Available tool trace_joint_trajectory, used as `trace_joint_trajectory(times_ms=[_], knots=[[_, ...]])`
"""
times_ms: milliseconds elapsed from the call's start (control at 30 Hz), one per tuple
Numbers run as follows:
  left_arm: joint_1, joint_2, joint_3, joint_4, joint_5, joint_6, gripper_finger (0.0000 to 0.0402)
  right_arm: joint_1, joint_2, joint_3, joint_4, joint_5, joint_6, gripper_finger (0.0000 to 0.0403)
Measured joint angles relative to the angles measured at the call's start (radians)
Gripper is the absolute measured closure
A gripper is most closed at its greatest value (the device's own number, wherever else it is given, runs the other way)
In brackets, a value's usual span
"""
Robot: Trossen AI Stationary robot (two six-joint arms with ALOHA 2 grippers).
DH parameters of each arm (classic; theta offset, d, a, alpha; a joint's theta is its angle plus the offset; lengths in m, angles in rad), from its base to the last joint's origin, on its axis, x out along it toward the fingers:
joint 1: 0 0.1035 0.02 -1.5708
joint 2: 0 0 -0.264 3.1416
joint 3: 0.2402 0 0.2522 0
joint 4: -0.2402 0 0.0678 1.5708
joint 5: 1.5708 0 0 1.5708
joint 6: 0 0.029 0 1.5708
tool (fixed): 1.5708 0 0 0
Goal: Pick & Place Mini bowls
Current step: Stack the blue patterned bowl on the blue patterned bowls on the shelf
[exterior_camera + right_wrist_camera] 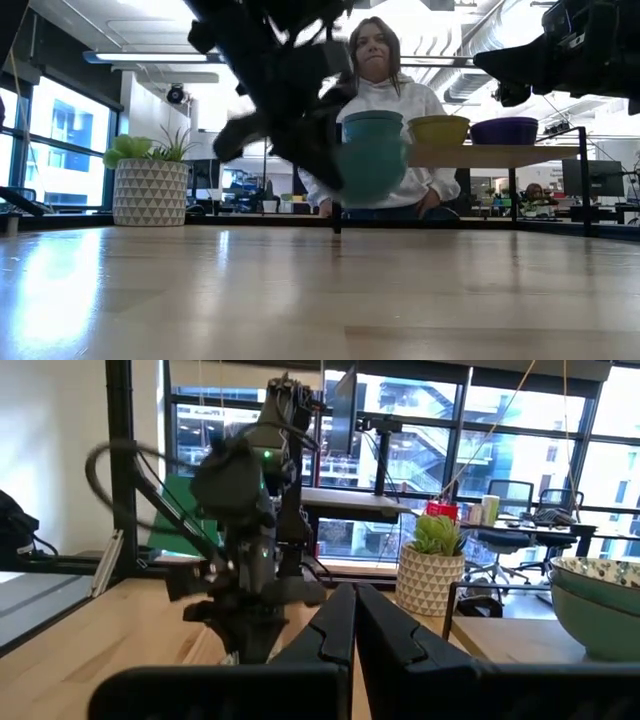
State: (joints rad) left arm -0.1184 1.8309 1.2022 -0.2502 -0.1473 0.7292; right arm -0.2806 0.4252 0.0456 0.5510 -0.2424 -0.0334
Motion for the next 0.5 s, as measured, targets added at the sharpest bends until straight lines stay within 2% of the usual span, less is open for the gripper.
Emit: trace_joint_trajectory(times_ms=[400, 500], knots=[[0.0, 0.042, 0.002, 0.06, 0.02, 0.026, 0.0385, 0.0, 0.001, 0.0, 0.001, 0.0, 0.0, 0.0401], [0.0, 0.051, -0.005, 0.025, 0.03, 0.025, 0.0385, 0.0, 0.001, 0.0, 0.001, 0.0, 0.0, 0.0402]])
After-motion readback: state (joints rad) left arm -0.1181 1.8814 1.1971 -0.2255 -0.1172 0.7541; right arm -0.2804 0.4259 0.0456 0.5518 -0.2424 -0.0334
